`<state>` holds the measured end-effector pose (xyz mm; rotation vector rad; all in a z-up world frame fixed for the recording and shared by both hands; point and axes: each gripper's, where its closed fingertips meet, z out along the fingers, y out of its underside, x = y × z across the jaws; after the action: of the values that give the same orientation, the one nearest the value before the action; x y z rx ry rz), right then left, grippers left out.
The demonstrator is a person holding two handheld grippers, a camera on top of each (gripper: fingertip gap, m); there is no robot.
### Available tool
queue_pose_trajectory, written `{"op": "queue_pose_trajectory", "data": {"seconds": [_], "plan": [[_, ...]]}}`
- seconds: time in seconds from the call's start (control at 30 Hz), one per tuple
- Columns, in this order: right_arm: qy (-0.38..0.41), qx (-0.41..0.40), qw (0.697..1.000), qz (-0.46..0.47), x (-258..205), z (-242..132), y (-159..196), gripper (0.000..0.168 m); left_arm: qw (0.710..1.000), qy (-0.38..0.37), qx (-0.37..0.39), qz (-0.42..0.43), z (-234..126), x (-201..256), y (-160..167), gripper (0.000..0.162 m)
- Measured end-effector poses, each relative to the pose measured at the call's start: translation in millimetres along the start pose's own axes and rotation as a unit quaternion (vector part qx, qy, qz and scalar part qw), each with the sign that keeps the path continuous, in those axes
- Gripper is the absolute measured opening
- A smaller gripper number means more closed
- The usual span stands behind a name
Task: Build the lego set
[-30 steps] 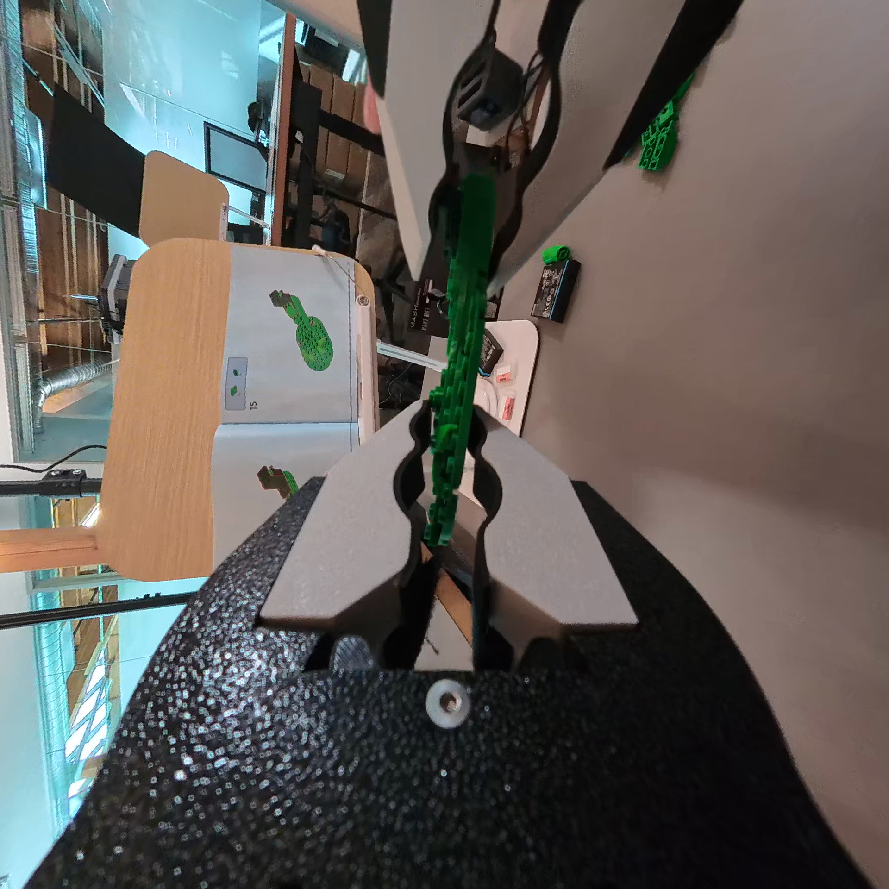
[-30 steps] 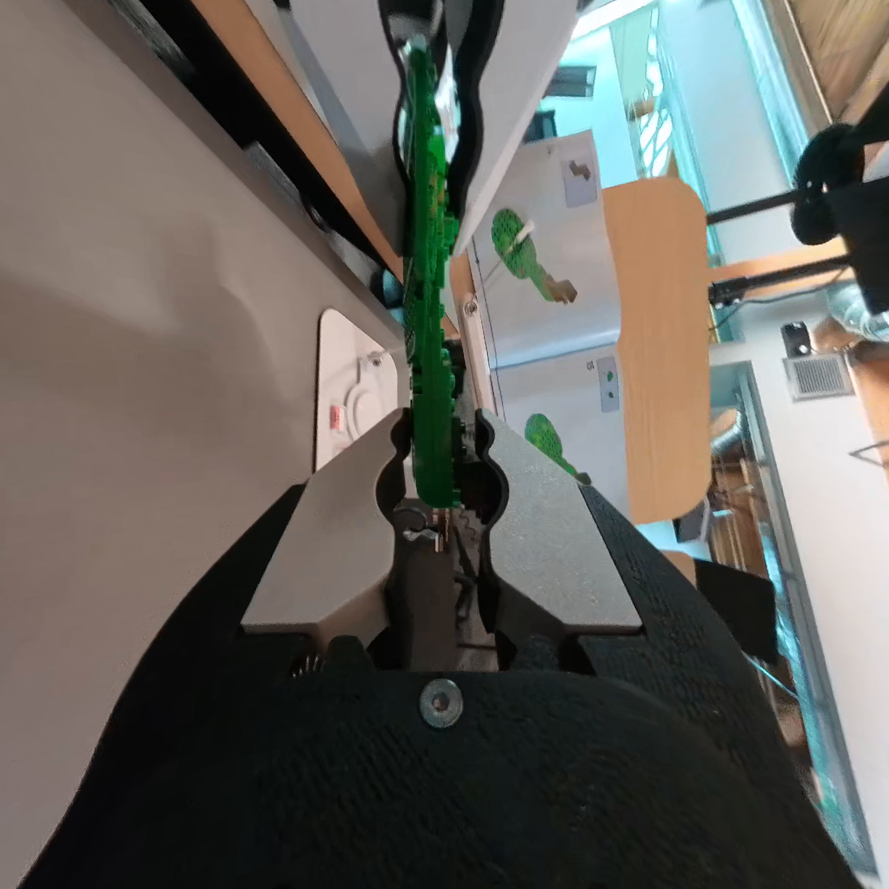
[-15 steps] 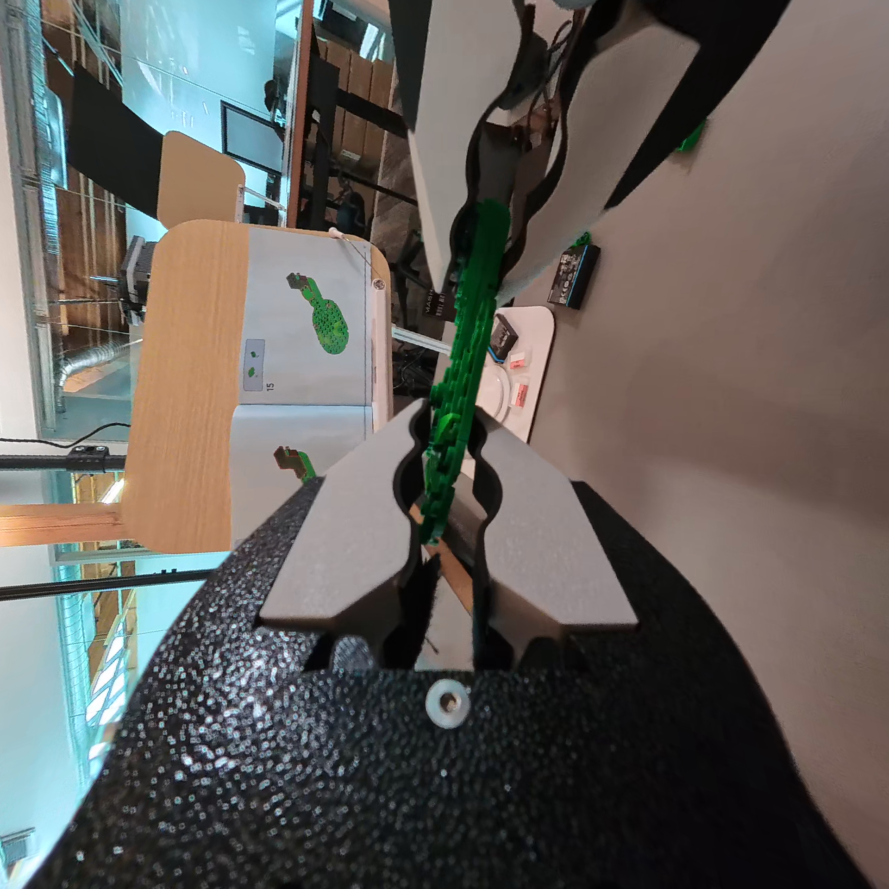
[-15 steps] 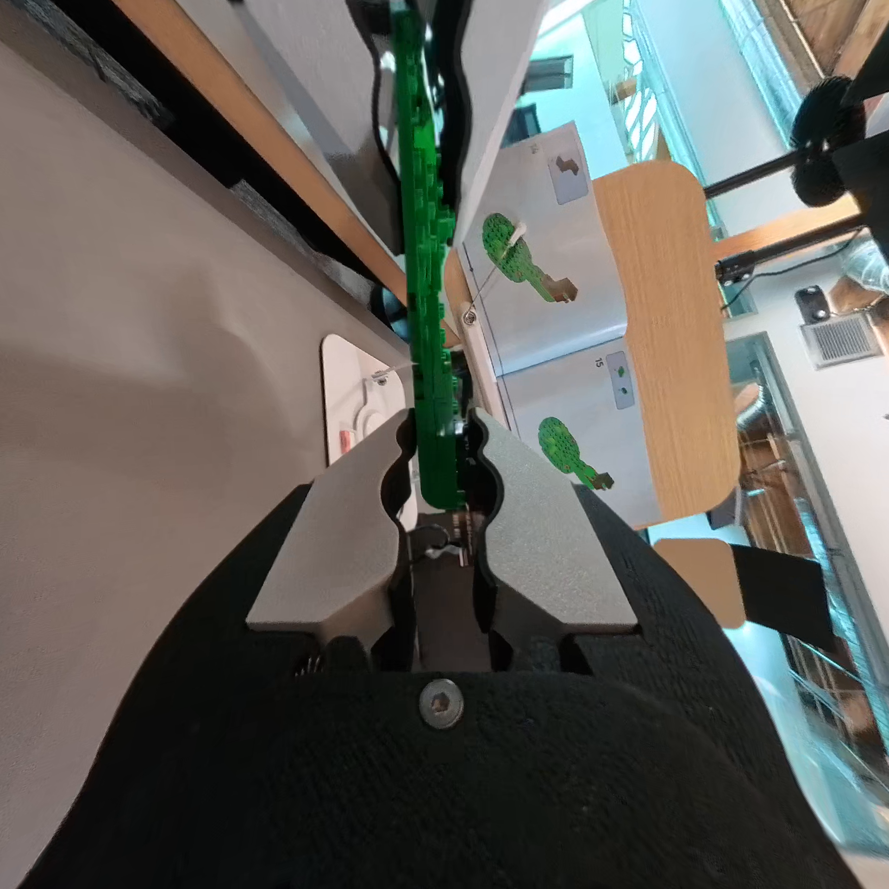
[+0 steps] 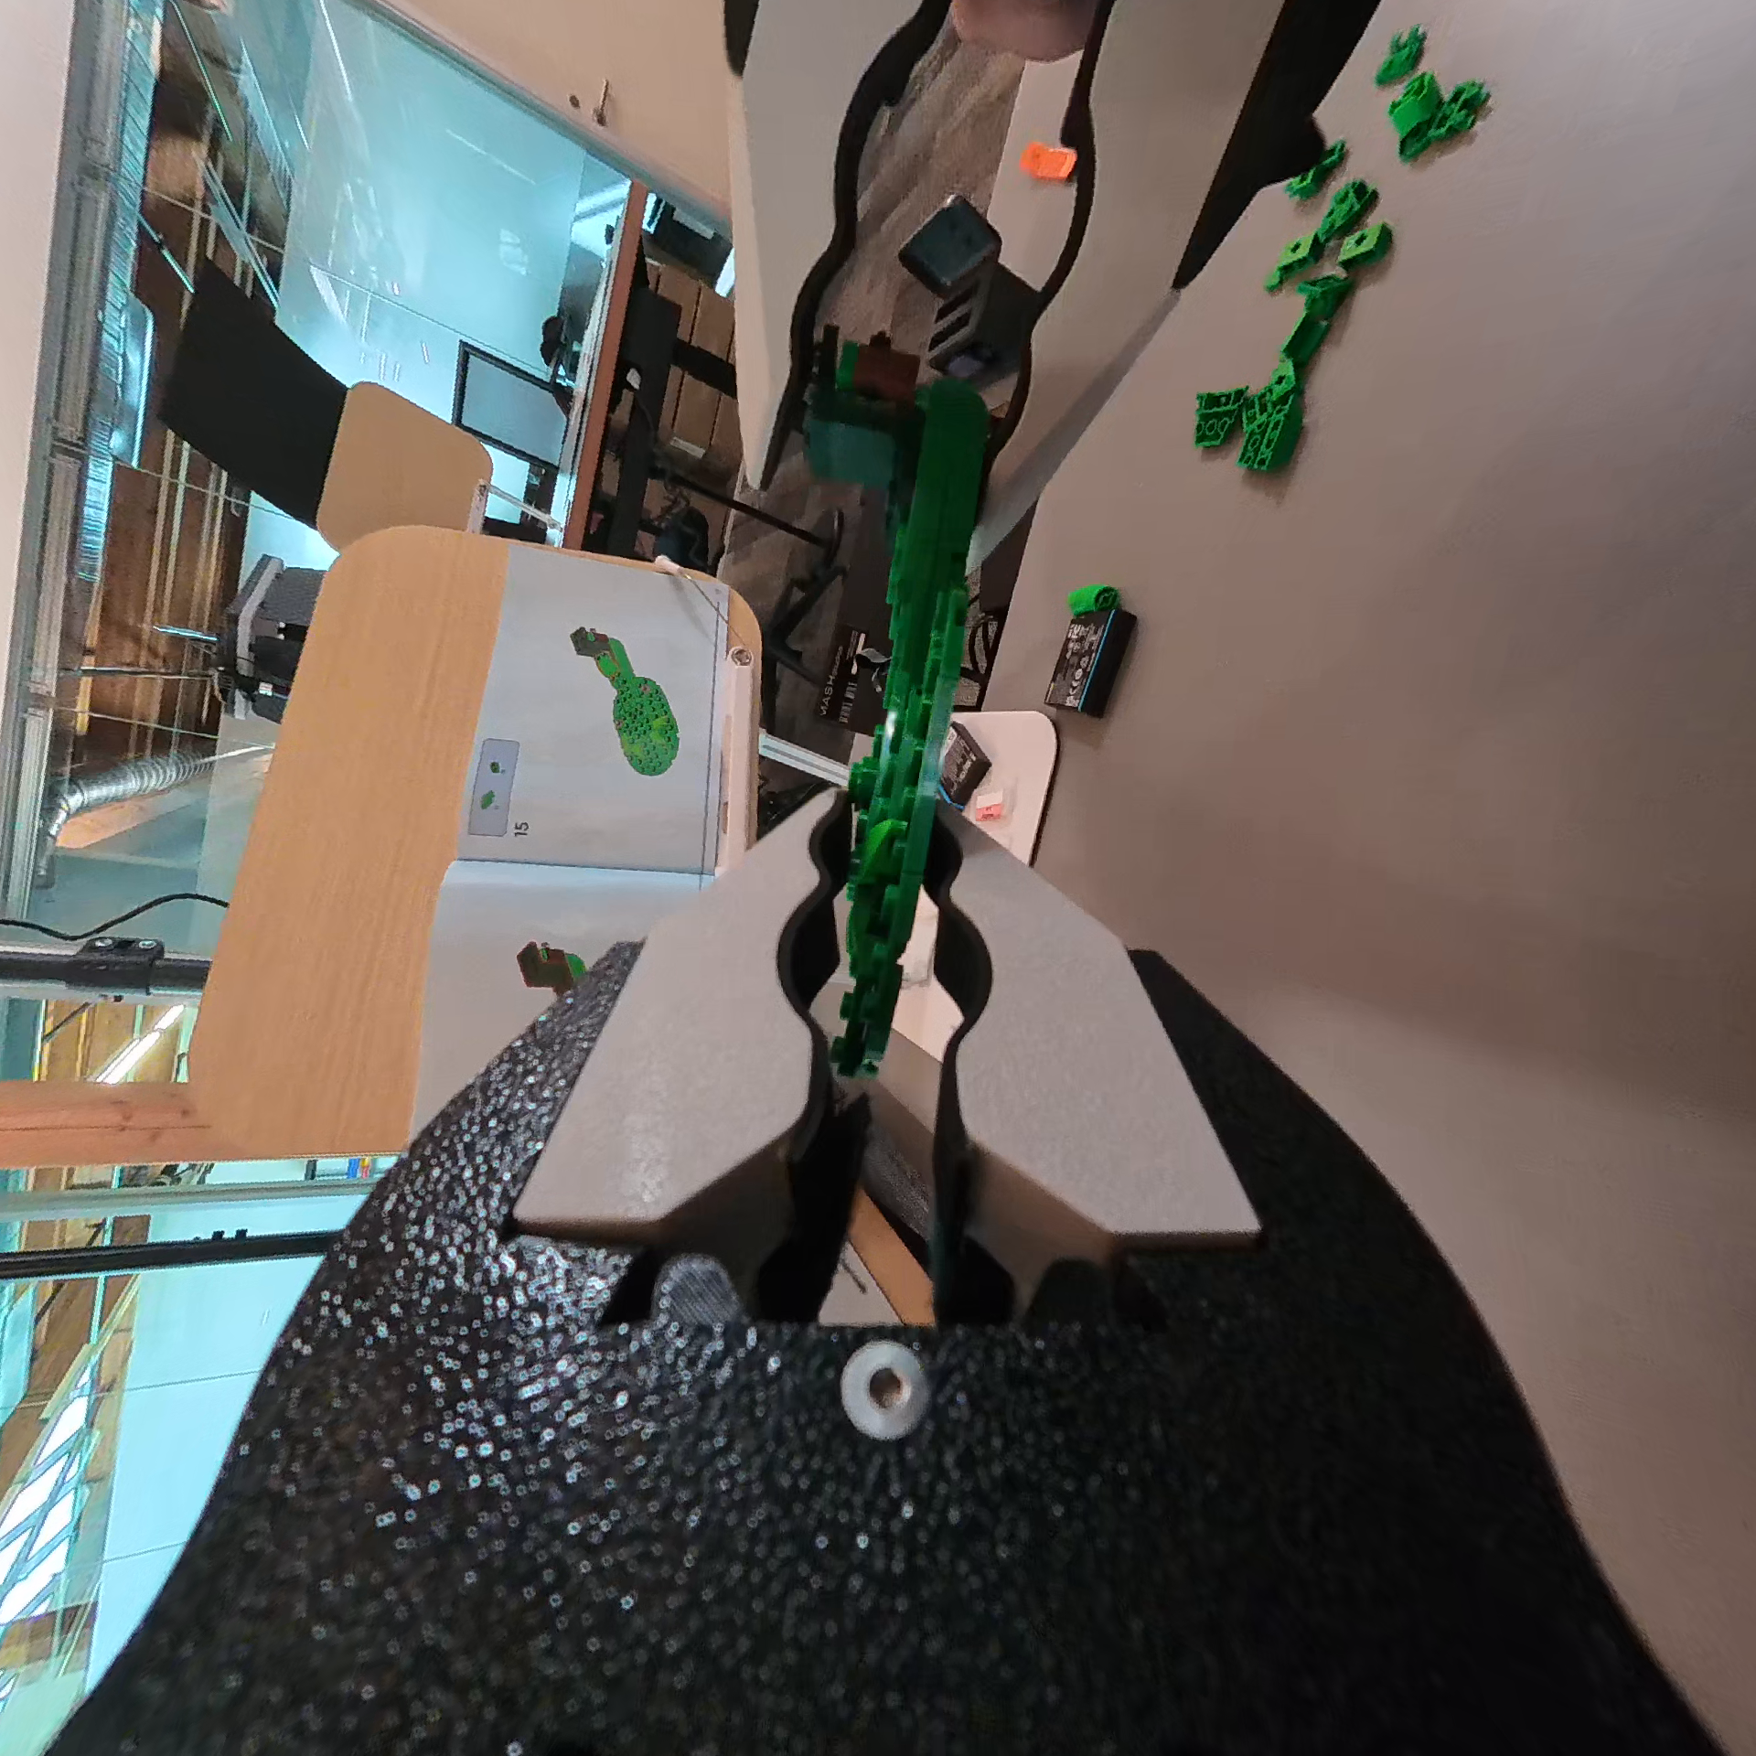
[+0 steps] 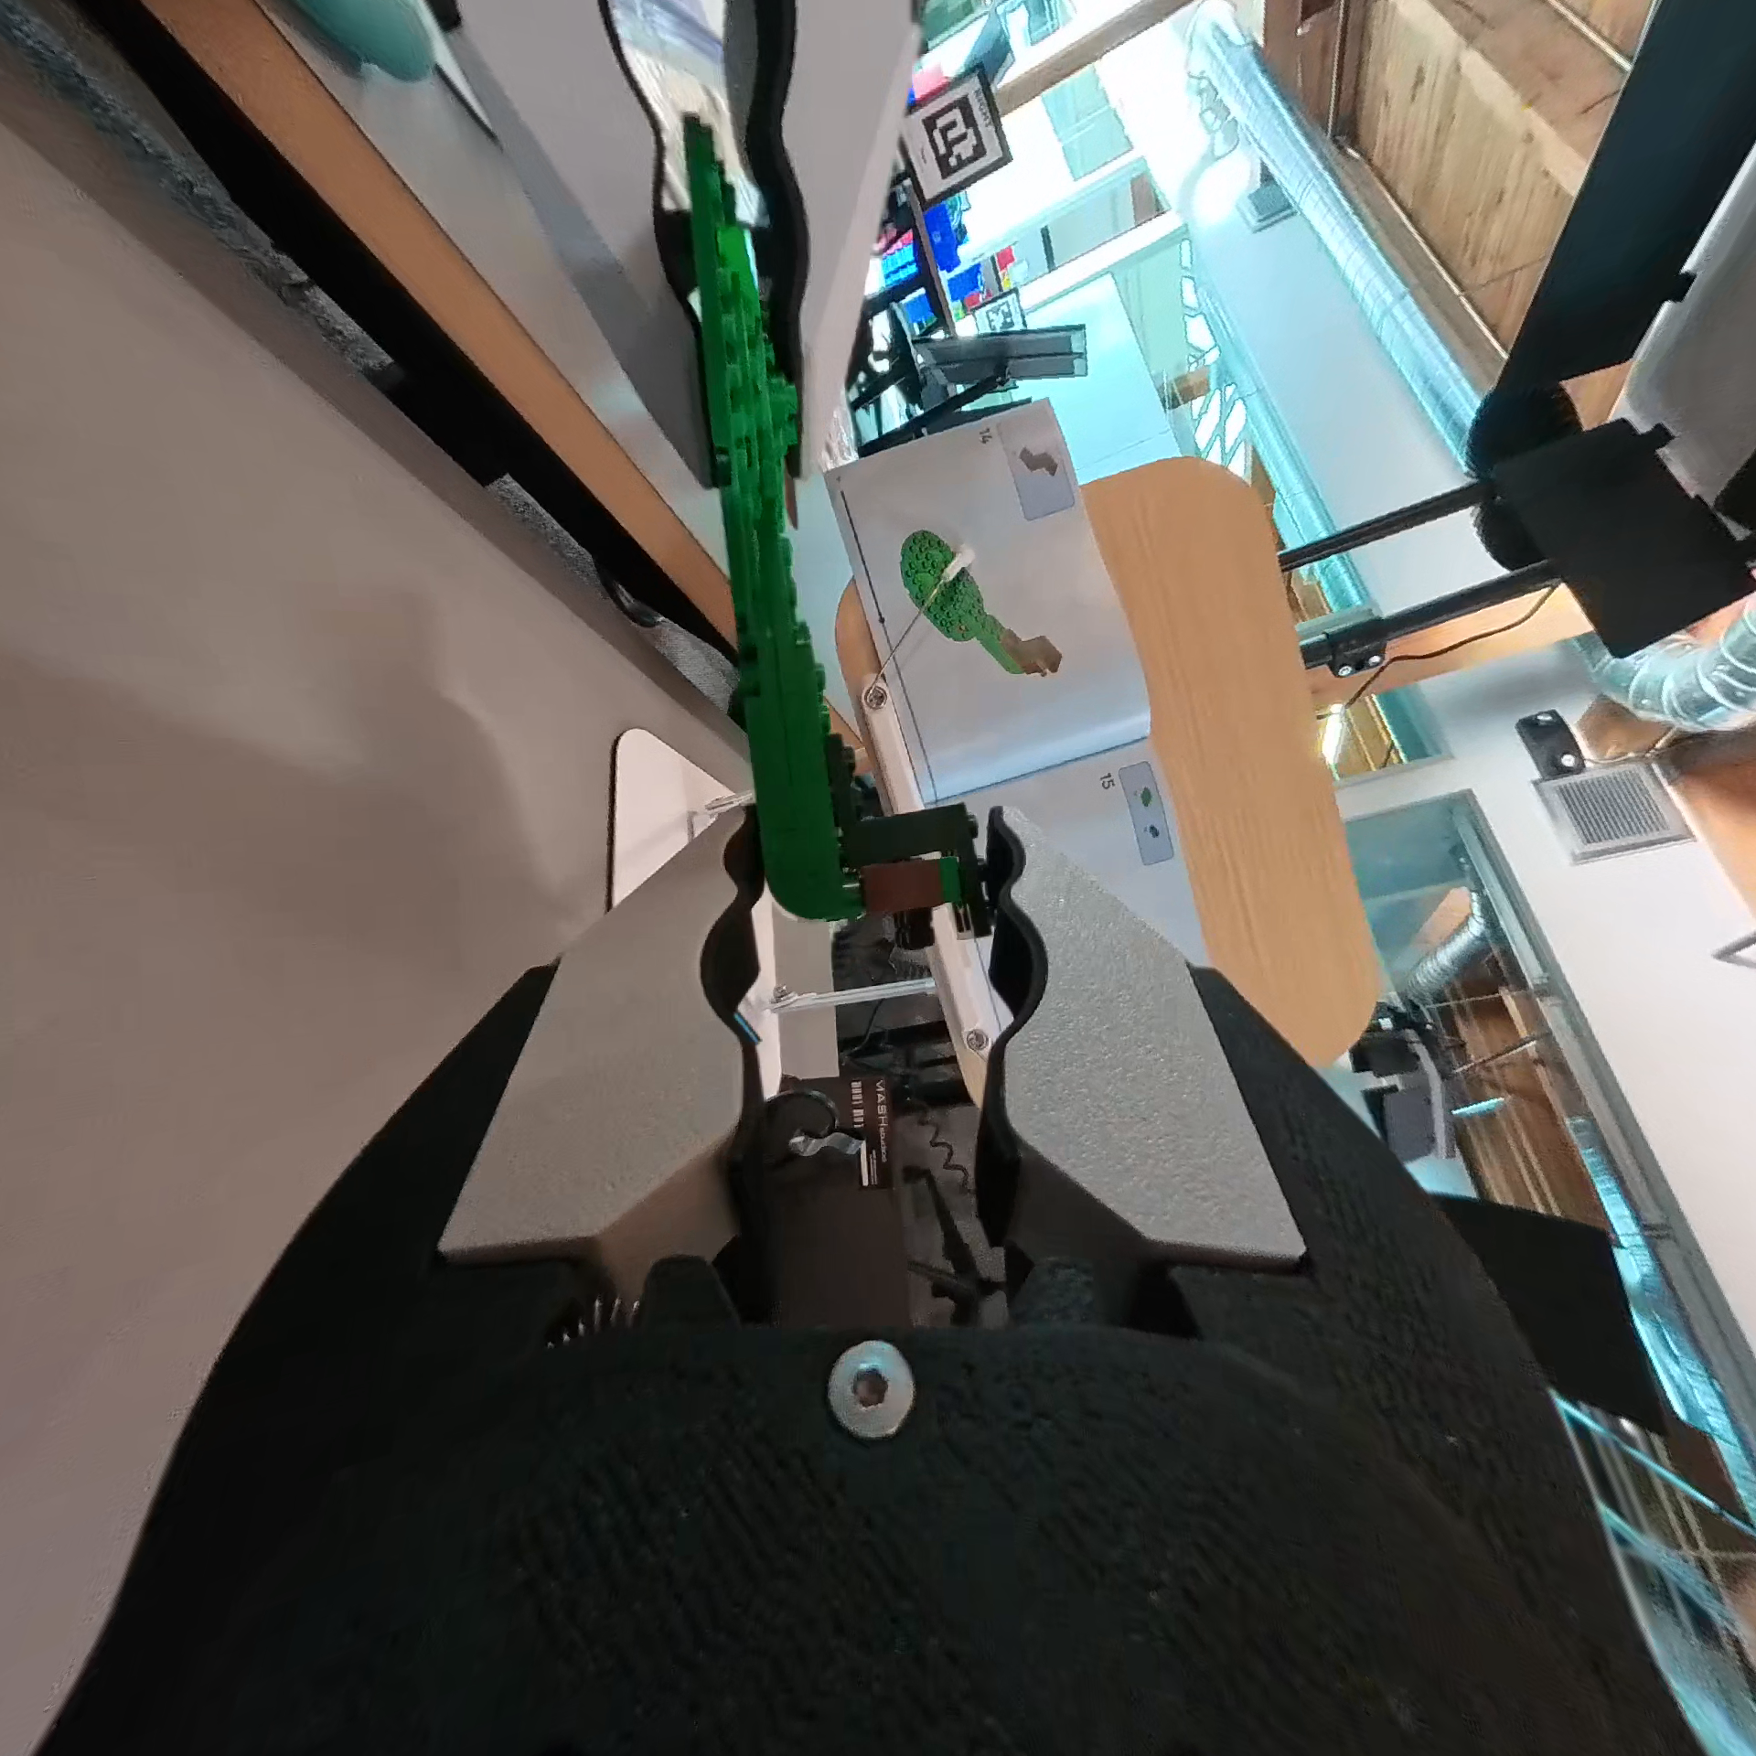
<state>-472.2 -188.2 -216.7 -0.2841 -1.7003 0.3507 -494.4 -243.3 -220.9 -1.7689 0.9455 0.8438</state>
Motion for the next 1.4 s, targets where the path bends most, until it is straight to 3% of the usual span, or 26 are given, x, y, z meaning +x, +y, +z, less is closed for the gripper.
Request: {"op": "queue_pose_trajectory", "data": {"seconds": [0.03, 0.57, 0.8, 0.87, 1.0, 1.07, 1.17, 1.27, 1.4], "plan": [[-0.001, -0.002, 1.0, -0.005, -0.7, 0.1, 0.0, 0.045, 1.0, 0.001, 0.0, 0.0, -0.3, 0.2, 0.1, 0.012], [0.029, -0.024, 0.996, -0.078, 2.4, -1.8, 0.8, 0.043, 1.0, 0.001, -0.009, 0.009, 2.5, 1.2, 3.1, 0.012], [0.009, -0.03, 0.999, -0.023, 4.2, -2.5, 5.9, 0.044, 1.0, -0.008, 0.011, -0.011, 5.4, -2.0, -3.5, 0.013], [0.004, -0.034, 0.999, -0.006, 4.9, -2.9, 7.6, 0.044, 0.999, -0.019, 0.035, -0.021, 7.3, -4.8, -13.5, 0.025], [-0.015, -0.045, 0.999, 0.014, 0.8, -2.2, 11.3, 0.044, 0.999, -0.015, 0.031, -0.002, 19.6, 3.2, -29.7, 0.077], [-0.02, -0.048, 0.999, 0.01, -1.2, -2.6, 11.0, 0.044, 1.0, -0.013, 0.005, 0.025, 30.8, 9.5, -31.4, 0.087], [-0.023, -0.045, 0.999, 0.005, -3.1, -4.3, 7.3, 0.044, 0.992, -0.041, -0.049, 0.112, 46.3, 11.7, -25.4, 0.07], [-0.022, -0.044, 0.999, -0.002, -3.0, -6.8, 4.1, 0.044, 0.971, -0.1, -0.083, 0.199, 53.1, 1.1, -22.8, 0.027], [-0.016, -0.051, 0.998, -0.016, -1.7, -9.2, 4.9, 0.044, 0.97, -0.096, -0.083, 0.21, 57.4, 3.5, -23.9, 0.021]]}}
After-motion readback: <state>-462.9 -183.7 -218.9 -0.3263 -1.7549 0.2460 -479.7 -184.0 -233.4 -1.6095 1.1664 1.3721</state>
